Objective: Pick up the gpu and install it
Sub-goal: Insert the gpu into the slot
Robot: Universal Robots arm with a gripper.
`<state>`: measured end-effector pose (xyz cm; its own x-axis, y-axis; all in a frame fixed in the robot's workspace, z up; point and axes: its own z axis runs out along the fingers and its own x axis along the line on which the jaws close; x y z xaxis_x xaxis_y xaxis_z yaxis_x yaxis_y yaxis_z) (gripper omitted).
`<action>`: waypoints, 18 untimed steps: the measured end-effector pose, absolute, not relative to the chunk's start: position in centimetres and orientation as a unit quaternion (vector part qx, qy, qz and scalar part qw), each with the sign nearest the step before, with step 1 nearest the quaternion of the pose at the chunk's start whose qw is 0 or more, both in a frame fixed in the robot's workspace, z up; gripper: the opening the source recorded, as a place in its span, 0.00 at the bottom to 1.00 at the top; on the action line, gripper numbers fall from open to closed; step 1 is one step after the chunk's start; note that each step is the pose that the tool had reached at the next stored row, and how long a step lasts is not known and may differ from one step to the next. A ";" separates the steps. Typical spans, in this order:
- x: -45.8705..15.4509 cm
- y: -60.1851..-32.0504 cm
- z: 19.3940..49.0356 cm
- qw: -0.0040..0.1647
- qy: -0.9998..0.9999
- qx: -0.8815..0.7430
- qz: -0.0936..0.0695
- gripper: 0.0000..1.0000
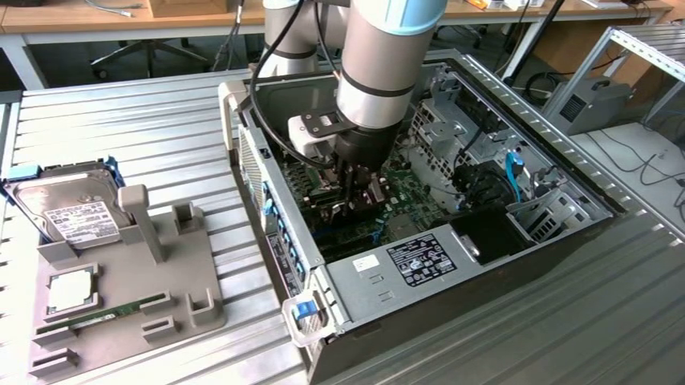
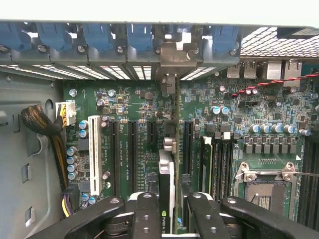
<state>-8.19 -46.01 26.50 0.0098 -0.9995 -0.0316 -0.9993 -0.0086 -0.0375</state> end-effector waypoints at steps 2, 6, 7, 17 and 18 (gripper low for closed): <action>-8.2 -46.0 26.5 0.024 0.704 -0.710 -0.002 0.27; -8.2 -46.0 26.5 0.024 0.704 -0.710 -0.002 0.27; -8.2 -46.0 26.5 0.024 0.704 -0.710 -0.002 0.27; -8.9 -46.0 26.5 0.025 0.704 -0.710 -0.002 0.27; -8.9 -46.0 26.5 0.025 0.704 -0.710 -0.002 0.27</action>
<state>-8.90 -46.00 26.50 0.0098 -0.9994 -0.0319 -0.9992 -0.0085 -0.0379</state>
